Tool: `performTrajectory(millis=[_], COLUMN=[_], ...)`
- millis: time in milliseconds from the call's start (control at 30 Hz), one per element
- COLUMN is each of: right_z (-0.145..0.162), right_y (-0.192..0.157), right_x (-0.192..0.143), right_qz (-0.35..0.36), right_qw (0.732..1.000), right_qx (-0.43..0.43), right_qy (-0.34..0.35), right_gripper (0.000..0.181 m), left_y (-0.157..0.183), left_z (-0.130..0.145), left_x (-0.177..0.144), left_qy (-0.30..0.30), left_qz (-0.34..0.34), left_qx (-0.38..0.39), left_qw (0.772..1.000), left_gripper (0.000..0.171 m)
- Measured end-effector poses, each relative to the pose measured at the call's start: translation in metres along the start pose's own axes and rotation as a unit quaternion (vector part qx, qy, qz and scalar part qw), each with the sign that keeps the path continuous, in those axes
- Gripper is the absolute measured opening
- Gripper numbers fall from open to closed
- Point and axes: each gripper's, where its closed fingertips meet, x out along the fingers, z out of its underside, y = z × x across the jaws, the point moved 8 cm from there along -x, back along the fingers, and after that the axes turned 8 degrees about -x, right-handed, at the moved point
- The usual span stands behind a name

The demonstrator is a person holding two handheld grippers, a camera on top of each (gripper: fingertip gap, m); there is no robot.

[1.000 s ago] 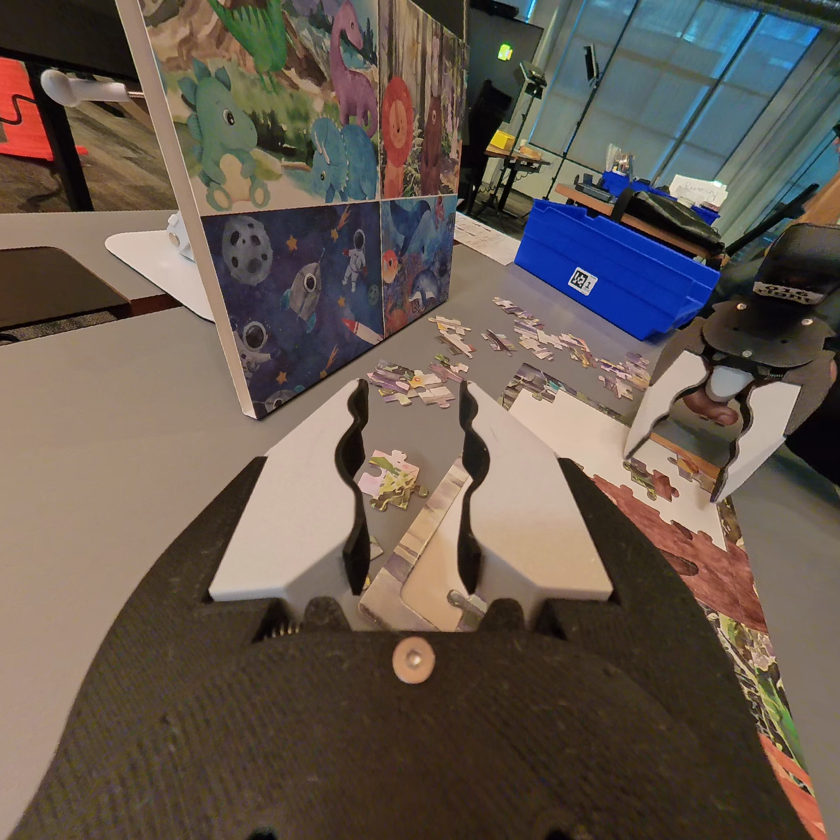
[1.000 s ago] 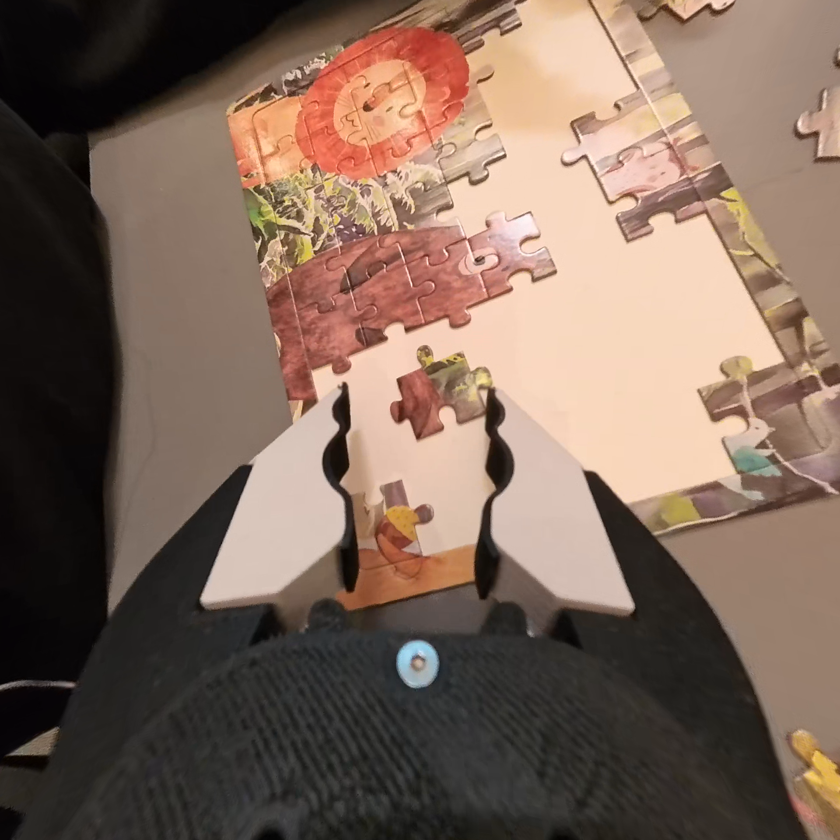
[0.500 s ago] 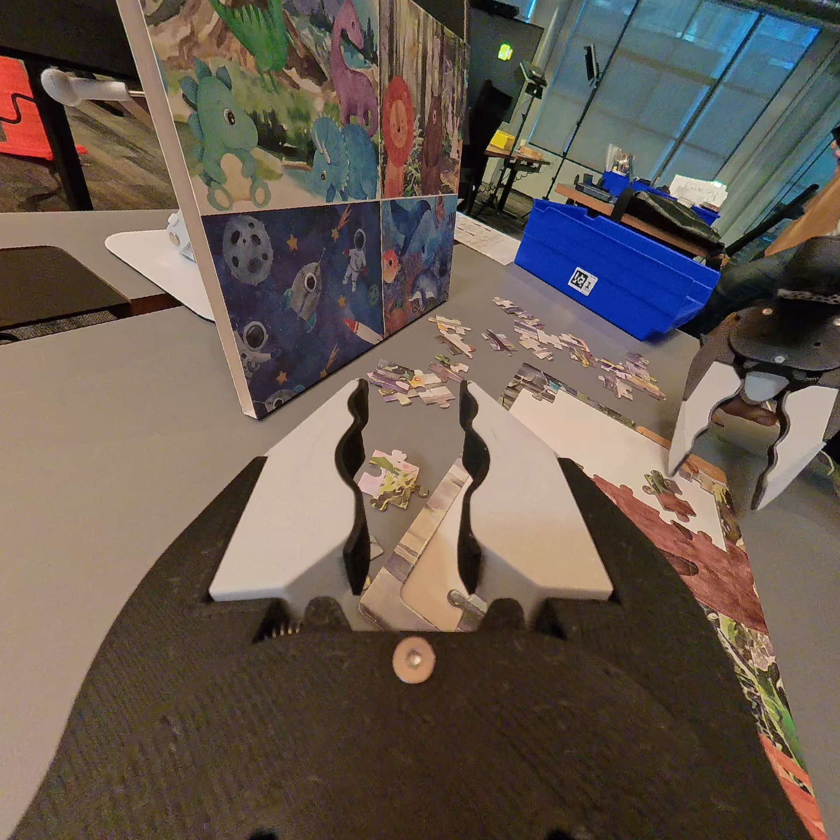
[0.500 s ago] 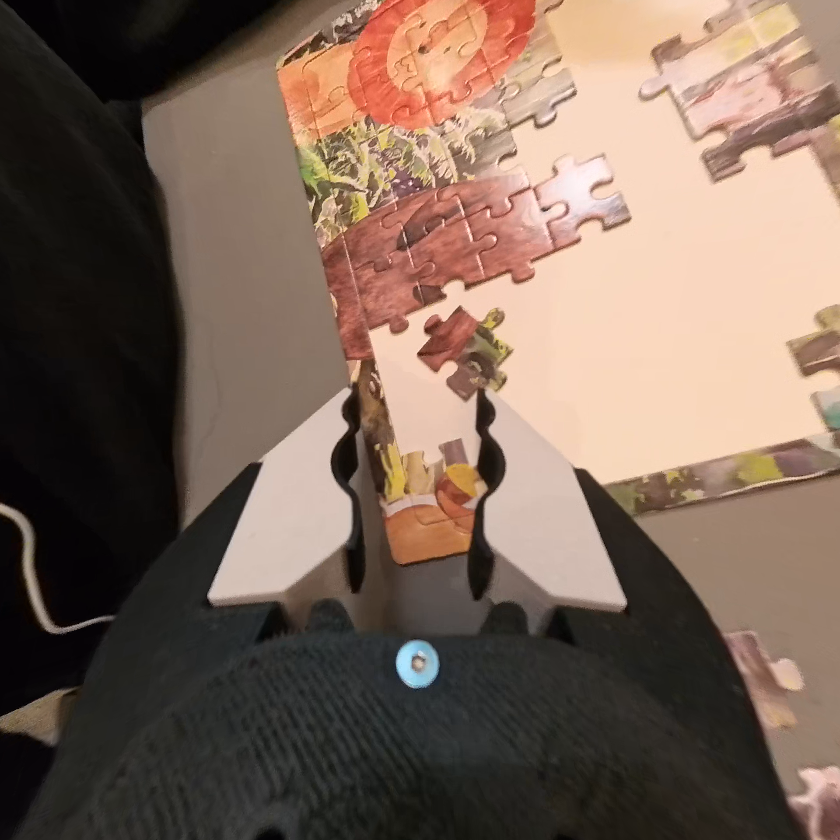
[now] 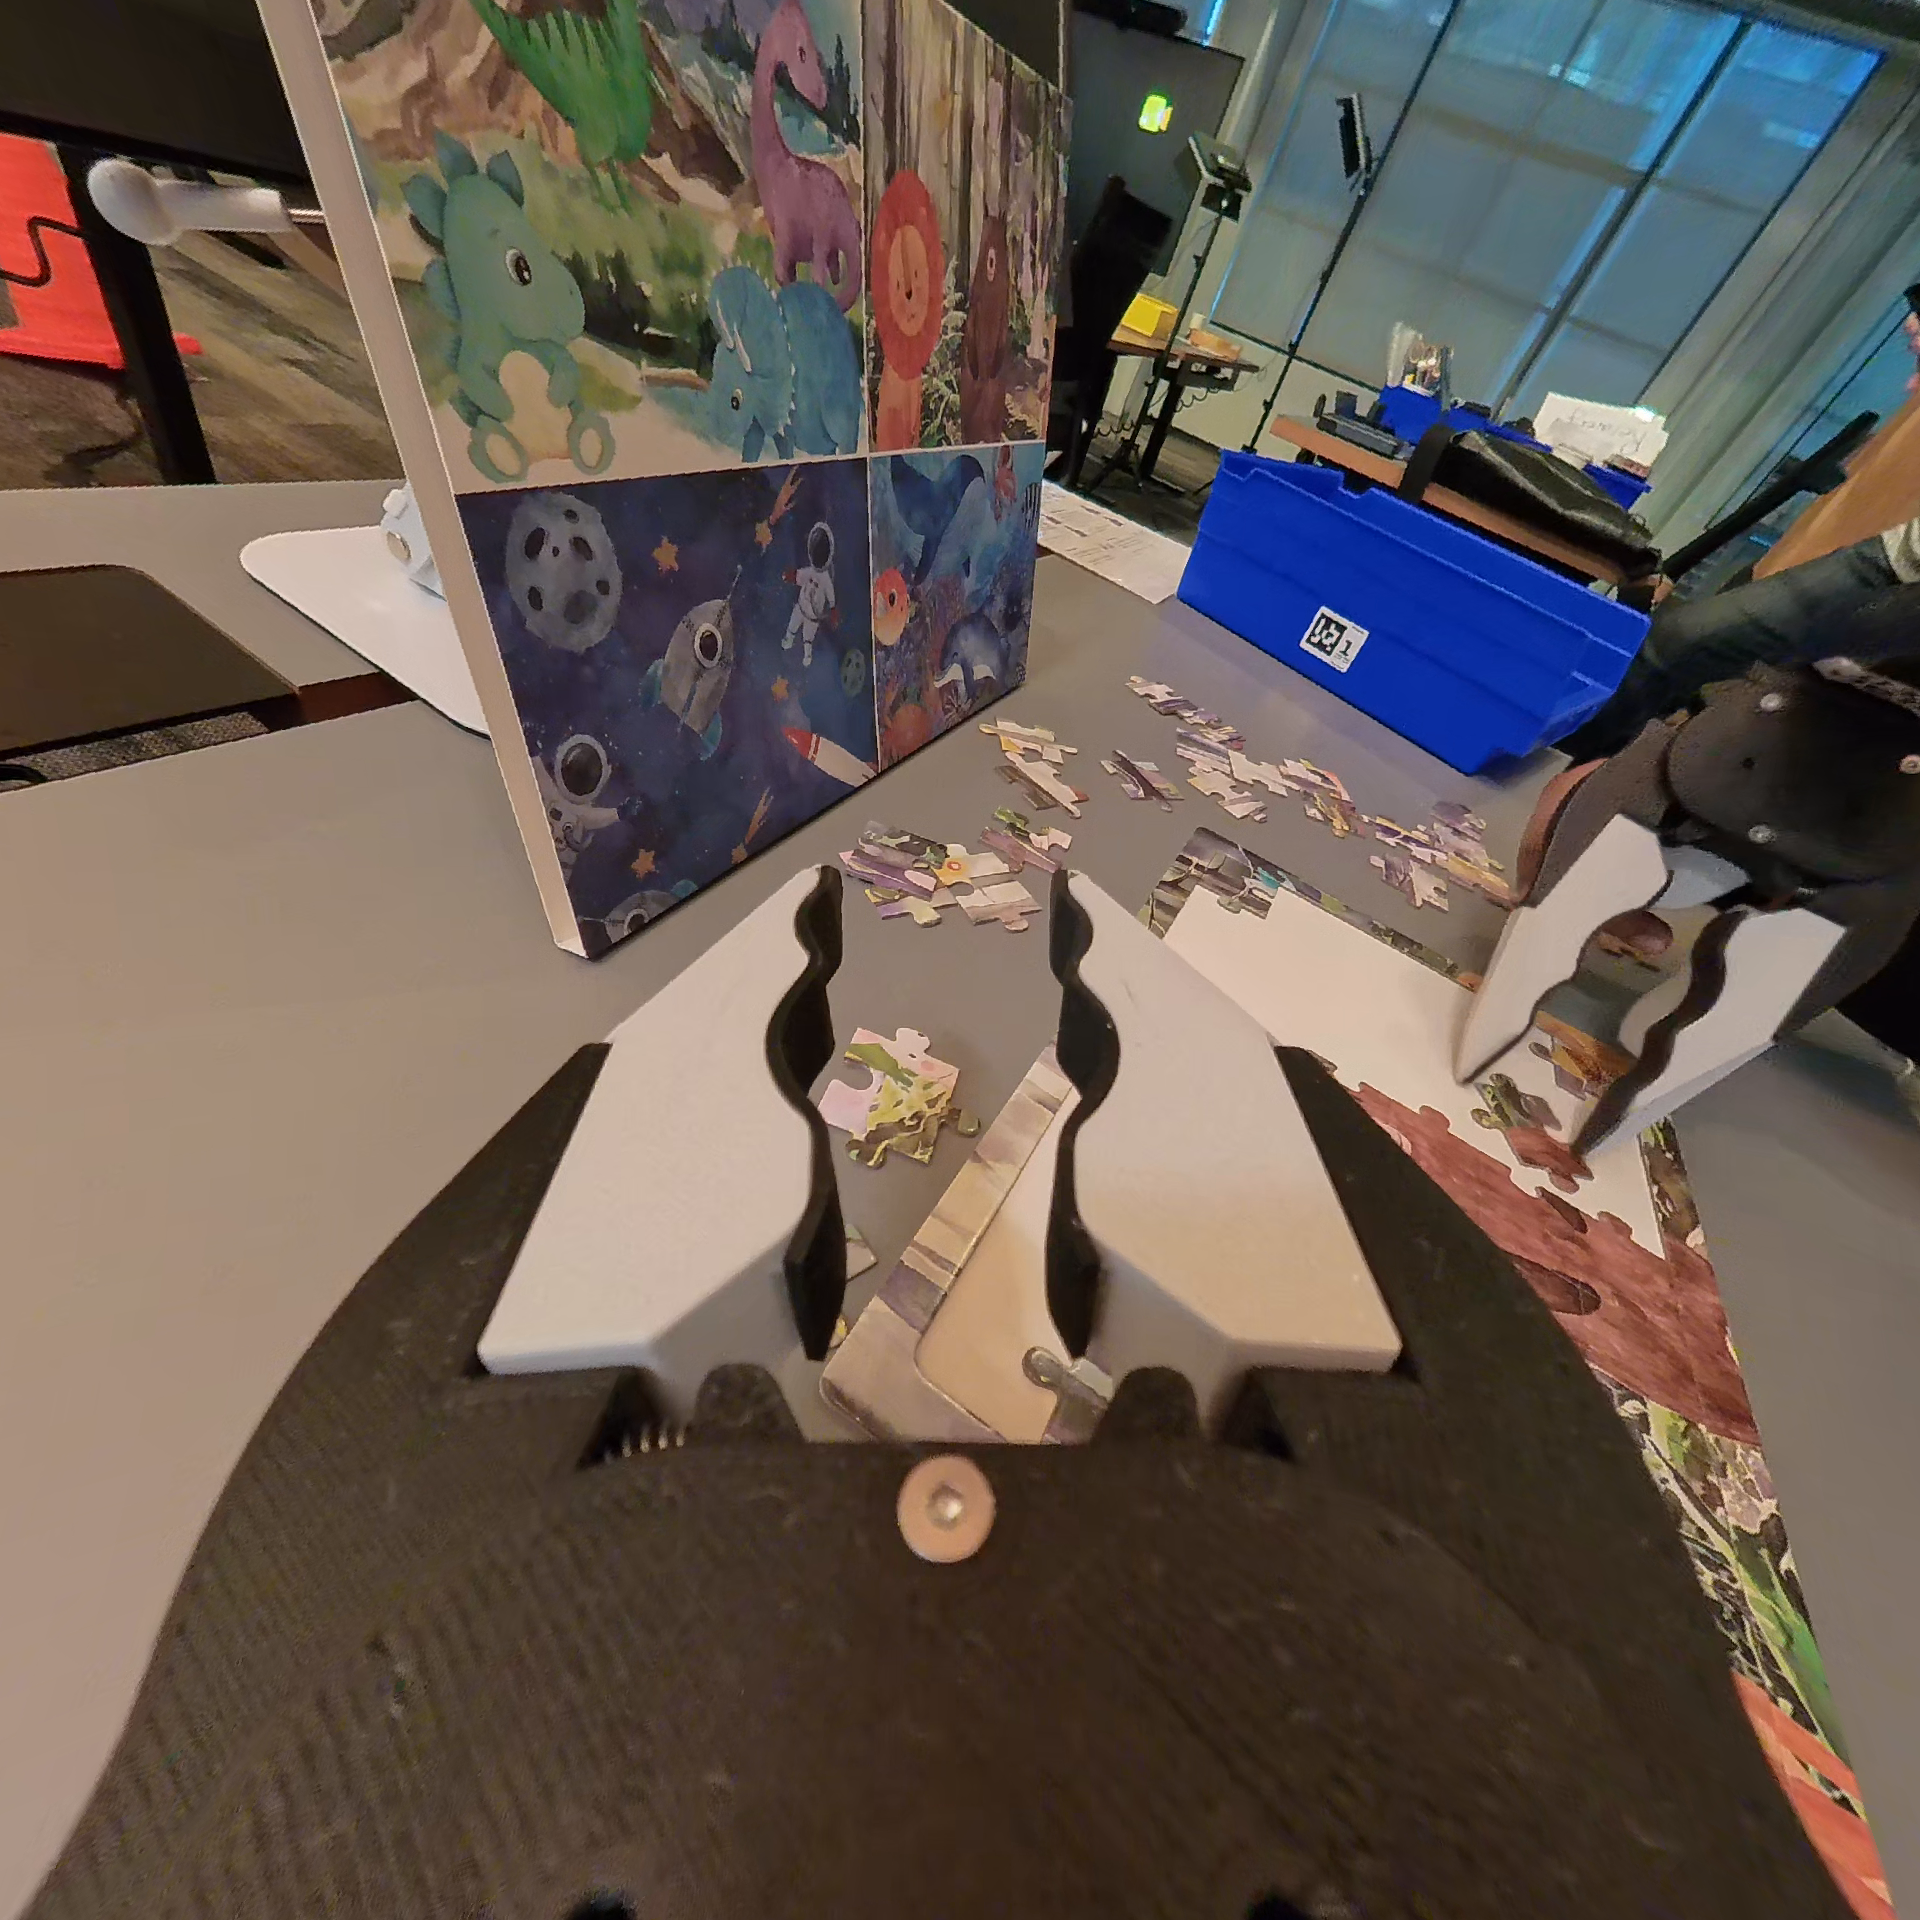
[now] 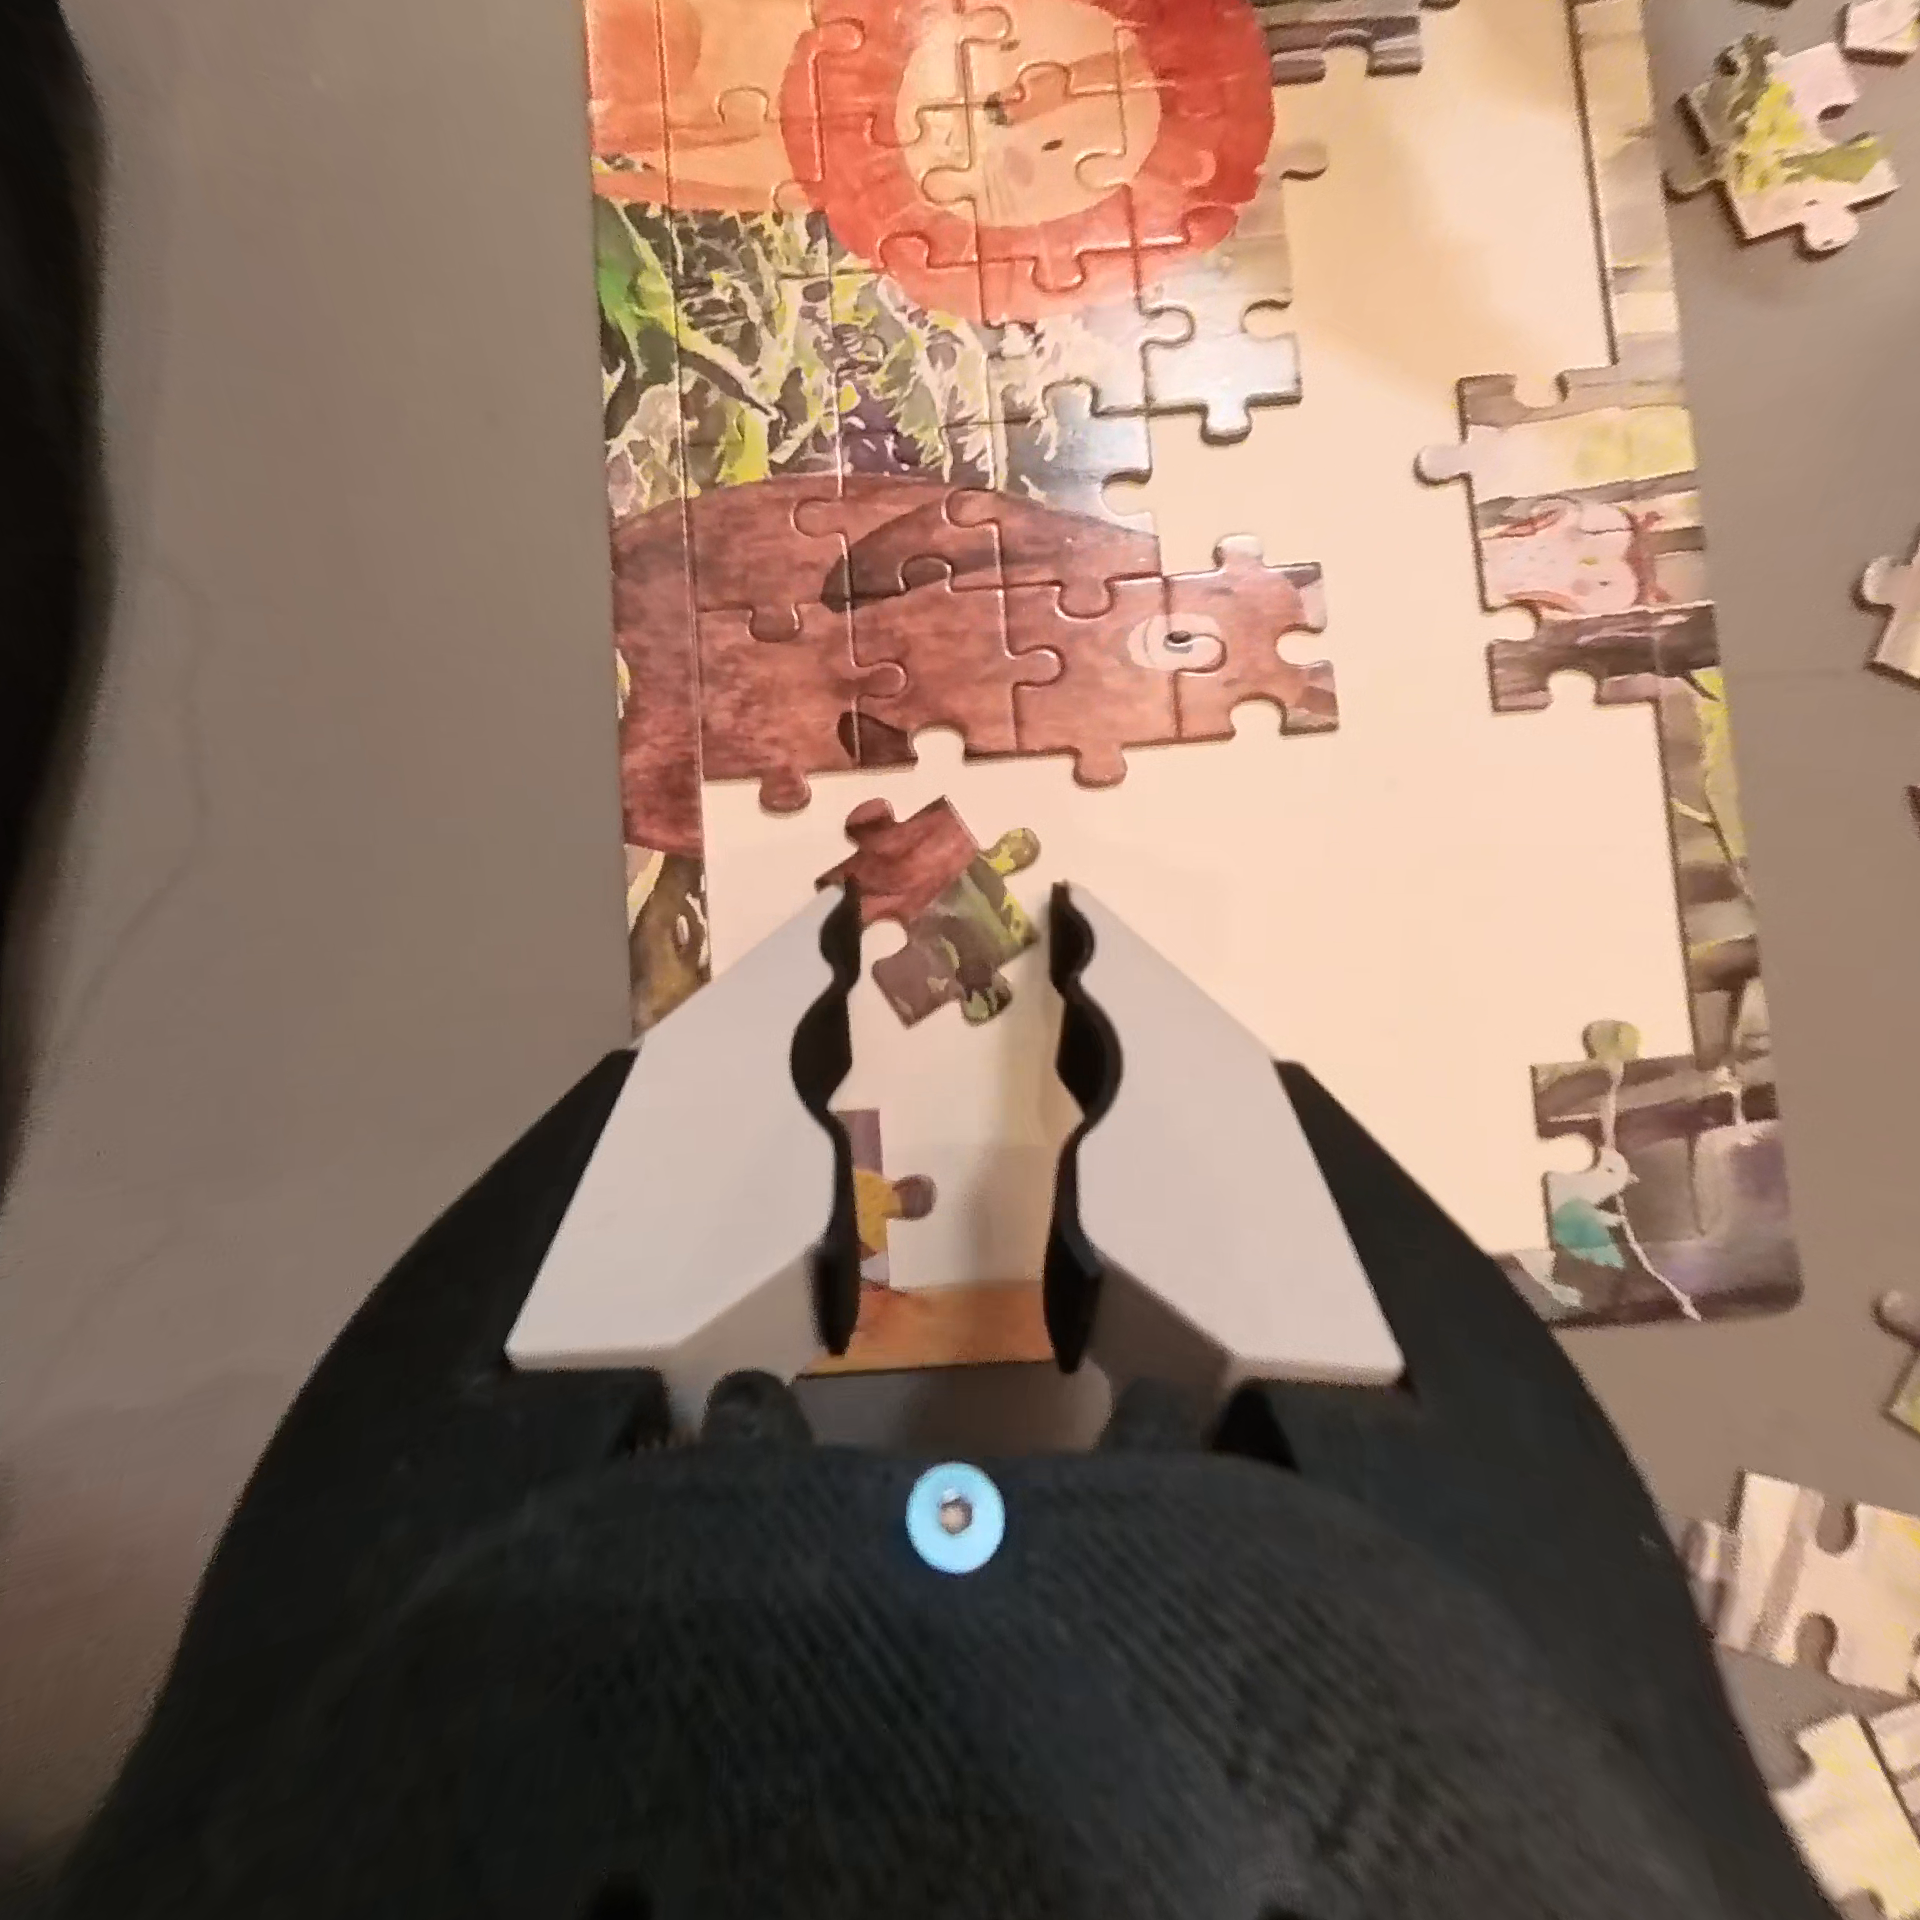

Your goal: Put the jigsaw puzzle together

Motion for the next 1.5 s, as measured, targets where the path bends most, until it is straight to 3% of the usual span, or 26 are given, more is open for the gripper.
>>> performTrajectory(millis=[233, 667, 900, 1200, 1500], right_z=[0.001, 0.006, 0.006, 0.009, 0.007], right_y=[0.000, -0.004, -0.010, -0.007, -0.007], right_x=[0.000, -0.006, -0.008, -0.008, -0.007], right_qz=[0.003, 0.015, 0.019, 0.026, 0.042], right_qw=[1.000, 0.994, 0.996, 0.998, 0.995], right_qx=[0.022, 0.106, 0.085, 0.053, 0.086], right_qy=[0.004, -0.007, -0.026, -0.029, -0.035], right_gripper=[0.019, 0.026, 0.032, 0.023, 0.021], left_y=[0.000, 0.000, 0.000, 0.000, 0.001], left_z=[0.000, 0.000, 0.000, 0.000, 0.000], left_x=[0.000, 0.000, 0.001, 0.000, 0.001], left_qy=[0.001, 0.001, -0.001, 0.000, -0.001], left_qz=[0.001, 0.001, 0.002, 0.002, 0.002], left_qx=[-0.002, -0.002, -0.002, -0.002, -0.002], left_qw=[1.000, 1.000, 1.000, 1.000, 1.000], left_gripper=[0.038, 0.038, 0.039, 0.038, 0.038])
